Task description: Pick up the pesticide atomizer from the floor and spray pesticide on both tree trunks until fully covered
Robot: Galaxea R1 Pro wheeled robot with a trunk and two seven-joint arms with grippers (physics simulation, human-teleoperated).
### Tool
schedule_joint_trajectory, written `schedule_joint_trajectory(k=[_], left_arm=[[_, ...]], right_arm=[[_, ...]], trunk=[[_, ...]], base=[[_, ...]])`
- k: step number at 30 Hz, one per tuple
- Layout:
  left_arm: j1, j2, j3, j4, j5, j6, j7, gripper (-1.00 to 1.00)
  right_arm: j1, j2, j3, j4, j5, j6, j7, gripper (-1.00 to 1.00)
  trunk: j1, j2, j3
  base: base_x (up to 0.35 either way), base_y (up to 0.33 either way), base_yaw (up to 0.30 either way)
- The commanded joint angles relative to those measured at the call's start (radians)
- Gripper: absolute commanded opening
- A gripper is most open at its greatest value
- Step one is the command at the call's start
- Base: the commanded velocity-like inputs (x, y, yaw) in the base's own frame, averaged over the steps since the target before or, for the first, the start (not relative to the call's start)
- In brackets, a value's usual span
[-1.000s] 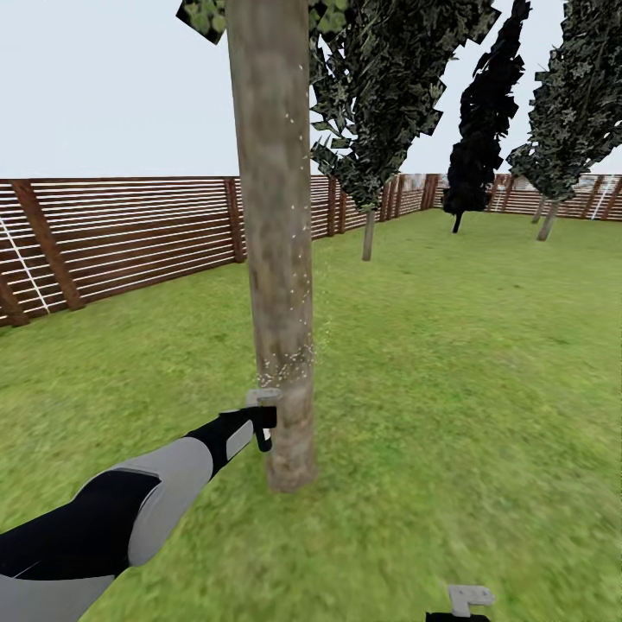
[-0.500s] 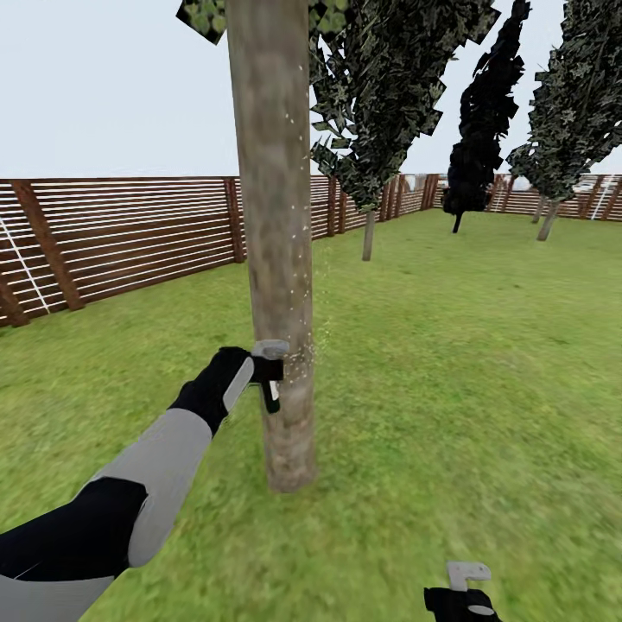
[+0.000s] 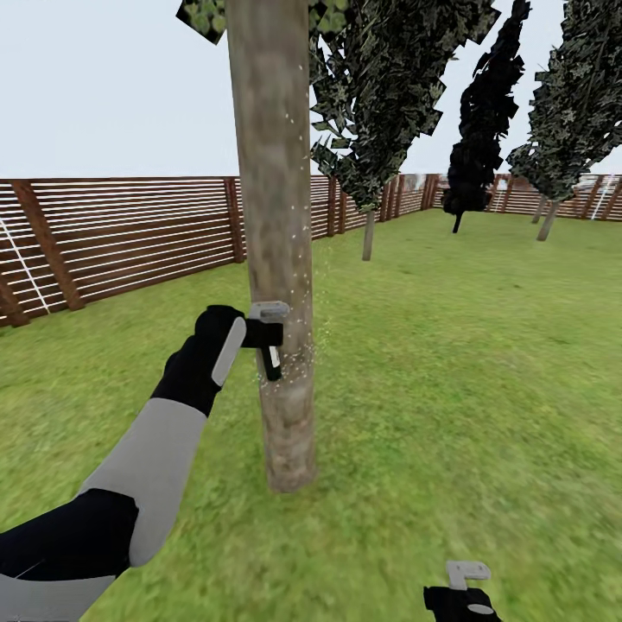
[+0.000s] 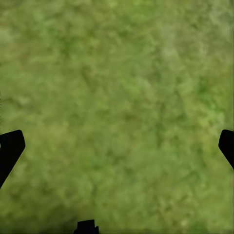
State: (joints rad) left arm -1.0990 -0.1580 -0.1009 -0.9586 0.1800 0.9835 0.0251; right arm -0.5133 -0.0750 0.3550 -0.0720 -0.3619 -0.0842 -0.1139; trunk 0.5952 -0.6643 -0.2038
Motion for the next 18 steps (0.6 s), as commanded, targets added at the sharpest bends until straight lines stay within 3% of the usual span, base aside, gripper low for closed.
schedule_joint_trajectory(k=[1, 5, 11, 18], left_arm=[[-0.021, 0.000, 0.000, -0.001, 0.003, 0.005, 0.003, -1.00], [-0.083, 0.000, 0.001, -0.009, 0.004, 0.007, 0.003, -1.00], [-0.096, 0.005, 0.008, -0.062, 0.004, 0.007, 0.003, -1.00], [-0.097, 0.004, 0.003, -0.037, 0.003, 0.006, 0.003, -1.00]], right_arm=[[-0.001, 0.000, 0.009, 0.000, -0.009, -0.002, -0.003, 1.00], [-0.001, 0.000, 0.009, 0.000, -0.009, -0.002, -0.003, 1.00], [-0.001, 0.000, 0.010, 0.000, -0.009, -0.002, -0.003, 1.00], [-0.001, 0.000, 0.010, -0.001, -0.009, -0.002, -0.003, 1.00]], trunk=[[0.000, -0.001, -0.002], [0.000, -0.001, -0.002], [0.000, -0.001, -0.002], [0.000, -0.001, -0.002]], base=[[0.000, 0.000, 0.000], [0.000, 0.000, 0.000], [-0.090, 0.000, 0.000], [-0.118, 0.000, 0.000]])
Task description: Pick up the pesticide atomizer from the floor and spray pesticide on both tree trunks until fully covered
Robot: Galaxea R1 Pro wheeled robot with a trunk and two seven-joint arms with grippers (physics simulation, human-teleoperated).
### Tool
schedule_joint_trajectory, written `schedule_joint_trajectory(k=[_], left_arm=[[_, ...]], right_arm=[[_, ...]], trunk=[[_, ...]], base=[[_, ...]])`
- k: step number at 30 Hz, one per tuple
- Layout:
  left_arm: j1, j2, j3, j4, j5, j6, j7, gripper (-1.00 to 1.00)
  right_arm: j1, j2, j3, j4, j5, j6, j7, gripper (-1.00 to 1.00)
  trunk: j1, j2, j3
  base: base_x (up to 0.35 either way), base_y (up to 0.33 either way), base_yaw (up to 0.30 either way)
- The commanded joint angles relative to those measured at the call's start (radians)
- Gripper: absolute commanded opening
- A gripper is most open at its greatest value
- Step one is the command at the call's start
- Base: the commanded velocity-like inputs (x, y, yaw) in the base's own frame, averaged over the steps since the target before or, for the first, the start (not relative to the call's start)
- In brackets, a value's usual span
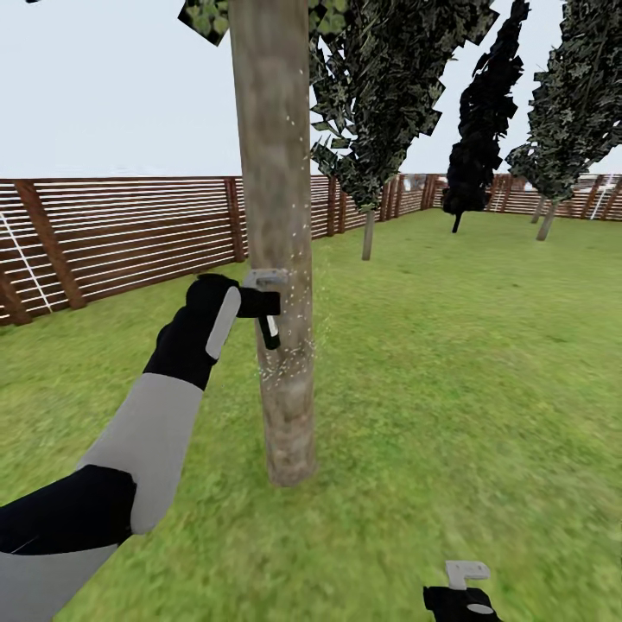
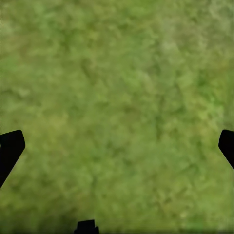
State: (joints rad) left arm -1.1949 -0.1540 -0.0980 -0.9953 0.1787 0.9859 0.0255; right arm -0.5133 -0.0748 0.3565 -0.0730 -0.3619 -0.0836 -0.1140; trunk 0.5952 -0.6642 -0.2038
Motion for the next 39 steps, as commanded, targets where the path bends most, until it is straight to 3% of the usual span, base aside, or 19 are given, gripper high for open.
schedule_joint_trajectory(k=[1, 5, 6, 7, 10, 12, 22, 25, 31, 36, 39], left_arm=[[-0.032, 0.003, 0.000, 0.007, 0.003, 0.004, 0.003, -1.00], [-0.139, 0.017, 0.019, 0.038, 0.001, 0.005, 0.004, -1.00], [-0.220, 0.017, 0.023, 0.094, 0.002, 0.006, 0.004, -1.00], [-0.260, 0.017, 0.024, 0.118, 0.002, 0.006, 0.004, -1.00], [-0.327, 0.017, 0.024, 0.143, 0.002, 0.006, 0.004, -1.00], [-0.402, 0.017, 0.024, 0.198, 0.002, 0.007, 0.004, -1.00], [-0.582, 0.017, 0.024, 0.296, 0.003, 0.008, 0.004, -1.00], [-0.595, 0.014, 0.026, 0.308, 0.006, 0.009, 0.003, -1.00], [-0.600, 0.012, 0.029, 0.417, 0.007, 0.007, 0.004, -1.00], [-0.600, 0.018, 0.040, 0.441, 0.007, 0.006, 0.004, -1.00], [-0.600, 0.022, 0.042, 0.513, 0.006, 0.003, 0.005, -1.00]], right_arm=[[-0.001, 0.001, 0.009, 0.000, -0.009, -0.002, -0.003, 1.00], [-0.001, 0.001, 0.009, 0.000, -0.009, -0.002, -0.003, 1.00], [-0.001, 0.001, 0.009, -0.001, -0.009, -0.002, -0.003, 1.00], [-0.001, 0.001, 0.009, -0.001, -0.009, -0.002, -0.003, 1.00], [-0.001, 0.001, 0.009, -0.001, -0.009, -0.002, -0.003, 1.00], [-0.001, 0.001, 0.009, -0.001, -0.009, -0.002, -0.003, 1.00], [-0.001, 0.001, 0.009, -0.001, -0.009, -0.002, -0.003, 1.00], [-0.001, 0.001, 0.009, -0.001, -0.009, -0.002, -0.003, 1.00], [-0.001, 0.001, 0.009, -0.001, -0.009, -0.002, -0.003, 1.00], [-0.001, 0.001, 0.009, -0.002, -0.009, -0.002, -0.003, 1.00], [-0.001, 0.001, 0.009, -0.001, -0.009, -0.002, -0.003, 1.00]], trunk=[[0.000, -0.001, -0.002], [0.000, -0.001, -0.002], [0.000, -0.001, -0.002], [0.000, -0.001, -0.002], [0.000, -0.001, -0.002], [0.000, -0.001, -0.002], [0.000, -0.001, -0.002], [0.000, -0.001, -0.002], [0.000, -0.001, -0.002], [0.000, -0.001, -0.002], [0.000, -0.001, -0.002]], base=[[-0.006, 0.000, 0.000], [-0.002, 0.000, 0.000], [0.000, 0.000, 0.000], [0.000, 0.000, 0.000], [0.000, 0.000, 0.000], [0.000, 0.000, 0.000], [0.000, 0.000, 0.000], [0.000, 0.000, 0.000], [0.000, 0.000, 0.000], [0.000, 0.000, 0.000], [0.000, 0.000, 0.000]])
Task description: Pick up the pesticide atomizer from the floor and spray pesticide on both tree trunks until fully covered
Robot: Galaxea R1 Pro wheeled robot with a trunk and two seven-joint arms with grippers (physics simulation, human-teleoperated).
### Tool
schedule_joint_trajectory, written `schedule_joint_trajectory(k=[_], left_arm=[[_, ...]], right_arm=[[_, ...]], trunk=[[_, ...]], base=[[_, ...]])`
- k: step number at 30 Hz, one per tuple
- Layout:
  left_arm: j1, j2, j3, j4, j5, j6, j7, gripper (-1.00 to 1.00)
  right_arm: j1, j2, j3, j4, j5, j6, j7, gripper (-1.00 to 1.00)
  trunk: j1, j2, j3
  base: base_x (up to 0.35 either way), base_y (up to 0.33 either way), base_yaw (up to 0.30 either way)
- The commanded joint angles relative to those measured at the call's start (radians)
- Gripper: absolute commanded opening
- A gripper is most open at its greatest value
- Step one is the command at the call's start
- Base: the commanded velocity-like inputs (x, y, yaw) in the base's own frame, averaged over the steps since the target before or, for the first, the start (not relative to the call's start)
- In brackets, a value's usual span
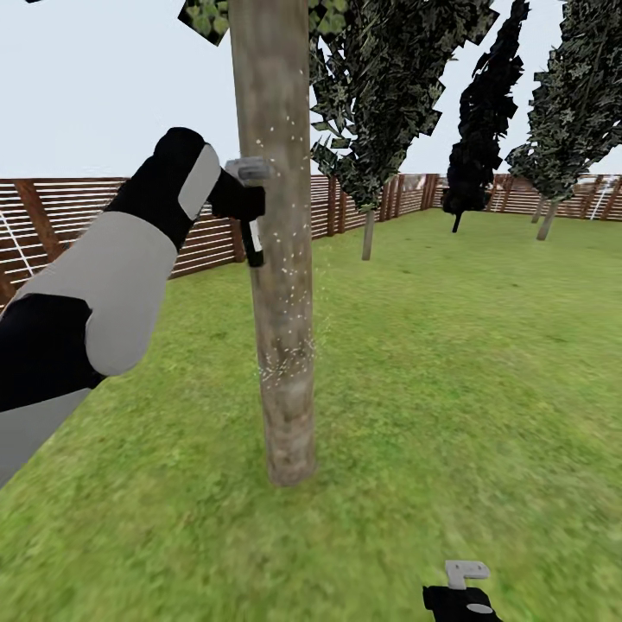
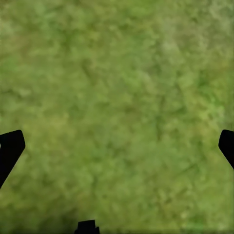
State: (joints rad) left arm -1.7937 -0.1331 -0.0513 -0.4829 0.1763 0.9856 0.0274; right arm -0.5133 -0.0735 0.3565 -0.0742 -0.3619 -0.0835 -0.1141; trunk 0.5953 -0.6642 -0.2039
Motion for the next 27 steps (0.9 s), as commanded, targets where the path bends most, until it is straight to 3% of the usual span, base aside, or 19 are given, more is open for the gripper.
schedule_joint_trajectory(k=[1, 3, 5, 7, 11, 13, 16, 20, 24, 27], left_arm=[[-0.001, 0.011, -0.004, 0.016, 0.008, 0.002, 0.003, -1.00], [-0.001, 0.039, -0.004, 0.039, 0.008, 0.001, 0.004, -1.00], [-0.001, 0.046, -0.005, 0.071, 0.008, 0.001, 0.004, -1.00], [-0.001, 0.049, -0.005, 0.161, 0.009, -0.008, 0.005, -1.00], [-0.001, 0.041, -0.006, 0.266, 0.012, -0.076, 0.003, -1.00], [-0.001, 0.023, -0.006, 0.282, 0.011, -0.087, 0.002, -1.00], [-0.001, 0.017, -0.006, 0.311, 0.011, -0.097, 0.002, -1.00], [0.001, 0.015, -0.005, 0.440, 0.010, -0.266, 0.001, -1.00], [0.016, 0.014, -0.005, 0.453, 0.010, -0.297, 0.002, -1.00], [0.082, 0.000, -0.005, 0.455, 0.010, -0.377, 0.002, -1.00]], right_arm=[[-0.001, 0.000, 0.009, 0.000, -0.009, -0.002, -0.003, 1.00], [-0.001, 0.000, 0.009, 0.000, -0.009, -0.002, -0.003, 1.00], [-0.001, 0.000, 0.009, 0.000, -0.009, -0.002, -0.003, 1.00], [-0.001, 0.000, 0.009, 0.000, -0.009, -0.002, -0.003, 1.00], [-0.001, 0.000, 0.009, -0.001, -0.009, -0.002, -0.003, 1.00], [-0.001, 0.000, 0.009, 0.000, -0.009, -0.002, -0.003, 1.00], [-0.001, 0.001, 0.009, 0.000, -0.009, -0.002, -0.003, 1.00], [-0.001, 0.001, 0.009, 0.000, -0.009, -0.002, -0.003, 1.00], [-0.001, 0.001, 0.009, 0.000, -0.009, -0.002, -0.003, 1.00], [-0.001, 0.001, 0.009, -0.001, -0.009, -0.002, -0.003, 1.00]], trunk=[[0.000, -0.001, -0.001], [0.000, -0.001, -0.001], [0.000, -0.001, -0.001], [0.000, -0.001, -0.001], [0.000, -0.001, -0.001], [0.000, -0.001, -0.001], [0.000, -0.001, -0.001], [0.000, -0.001, -0.001], [0.000, -0.001, -0.001], [0.000, -0.001, -0.001]], base=[[0.000, 0.000, 0.000], [0.000, 0.000, 0.000], [0.000, 0.000, 0.000], [0.000, 0.000, 0.000], [-0.040, 0.000, 0.000], [-0.205, 0.000, 0.000], [-0.151, 0.000, 0.000], [-0.069, 0.000, 0.000], [-0.004, 0.000, 0.000], [0.000, 0.000, 0.000]])
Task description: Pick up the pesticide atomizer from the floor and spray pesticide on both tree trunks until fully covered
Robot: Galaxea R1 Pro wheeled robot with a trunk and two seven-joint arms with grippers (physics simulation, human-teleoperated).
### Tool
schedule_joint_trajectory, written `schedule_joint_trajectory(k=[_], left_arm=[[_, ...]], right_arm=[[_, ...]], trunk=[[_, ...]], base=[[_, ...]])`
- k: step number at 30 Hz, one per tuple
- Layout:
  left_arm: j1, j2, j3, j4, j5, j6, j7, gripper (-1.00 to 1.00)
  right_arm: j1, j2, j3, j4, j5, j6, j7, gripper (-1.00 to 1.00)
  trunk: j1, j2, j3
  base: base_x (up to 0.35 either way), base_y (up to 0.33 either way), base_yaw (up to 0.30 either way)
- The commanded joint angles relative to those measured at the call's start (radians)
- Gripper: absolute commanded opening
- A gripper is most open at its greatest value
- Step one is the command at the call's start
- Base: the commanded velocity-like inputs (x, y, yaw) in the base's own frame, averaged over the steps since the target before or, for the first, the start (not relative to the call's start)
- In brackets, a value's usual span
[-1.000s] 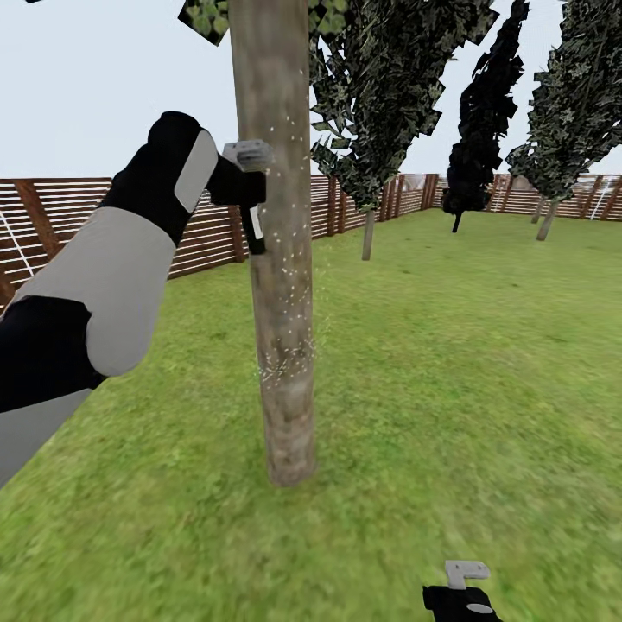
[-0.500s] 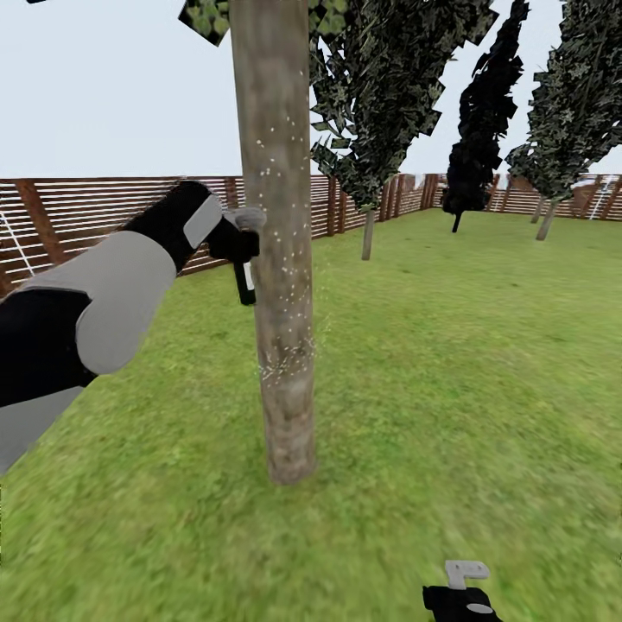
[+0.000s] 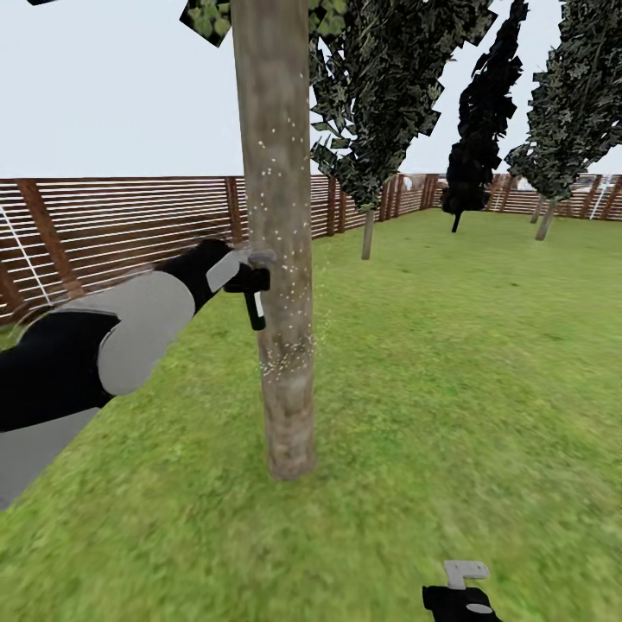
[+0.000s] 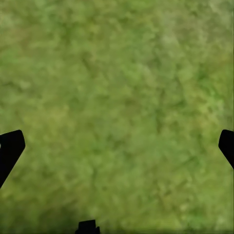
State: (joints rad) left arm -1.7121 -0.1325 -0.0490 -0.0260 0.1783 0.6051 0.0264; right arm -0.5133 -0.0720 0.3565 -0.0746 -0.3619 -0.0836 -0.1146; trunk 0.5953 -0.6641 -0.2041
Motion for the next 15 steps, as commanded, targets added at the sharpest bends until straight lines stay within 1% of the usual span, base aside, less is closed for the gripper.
schedule_joint_trajectory(k=[1, 4, 6, 7, 9, 10, 11, 14, 15], left_arm=[[0.021, -0.002, -0.008, -0.002, 0.008, -0.013, 0.003, -1.00], [0.077, -0.005, -0.008, -0.002, 0.007, -0.056, 0.003, -1.00], [0.123, -0.005, -0.008, -0.002, 0.007, -0.089, 0.003, -1.00], [0.155, -0.005, -0.008, -0.002, 0.007, -0.107, 0.003, -1.00], [0.185, -0.005, -0.008, -0.002, 0.007, -0.143, 0.003, -1.00], [0.213, -0.005, -0.007, -0.002, 0.007, -0.170, 0.003, -1.00], [0.232, -0.004, -0.007, -0.002, 0.007, -0.180, 0.003, -1.00], [0.267, -0.004, -0.006, -0.002, 0.007, -0.190, 0.003, -1.00], [0.293, -0.003, -0.006, -0.002, 0.006, -0.216, 0.003, -1.00]], right_arm=[[-0.001, 0.000, 0.009, 0.000, -0.009, -0.002, -0.003, 1.00], [-0.001, 0.000, 0.009, 0.000, -0.009, -0.002, -0.003, 1.00], [-0.001, 0.001, 0.009, 0.001, -0.009, -0.003, -0.003, 1.00], [-0.001, 0.003, 0.010, 0.001, -0.009, -0.006, -0.003, 1.00], [-0.001, 0.003, 0.010, 0.001, -0.009, -0.007, -0.002, 1.00], [0.000, 0.002, 0.009, 0.004, -0.009, -0.009, -0.002, 1.00], [0.000, 0.001, 0.009, 0.011, -0.009, -0.009, -0.001, 1.00], [0.001, 0.001, 0.009, 0.076, -0.010, -0.013, 0.002, 1.00], [0.002, 0.001, 0.009, 0.108, -0.011, -0.021, 0.002, 1.00]], trunk=[[0.000, -0.002, -0.001], [0.000, -0.002, -0.001], [0.000, -0.002, -0.001], [0.000, -0.002, -0.001], [0.000, -0.002, -0.001], [0.000, -0.002, -0.001], [0.000, -0.002, -0.001], [0.000, -0.002, -0.001], [0.000, -0.002, -0.001]], base=[[0.000, 0.000, 0.000], [0.000, 0.000, 0.000], [0.000, 0.000, 0.000], [0.000, 0.000, 0.000], [0.000, 0.000, 0.000], [0.000, 0.000, 0.000], [0.000, 0.000, 0.000], [0.000, 0.000, 0.000], [0.000, 0.000, 0.000]])
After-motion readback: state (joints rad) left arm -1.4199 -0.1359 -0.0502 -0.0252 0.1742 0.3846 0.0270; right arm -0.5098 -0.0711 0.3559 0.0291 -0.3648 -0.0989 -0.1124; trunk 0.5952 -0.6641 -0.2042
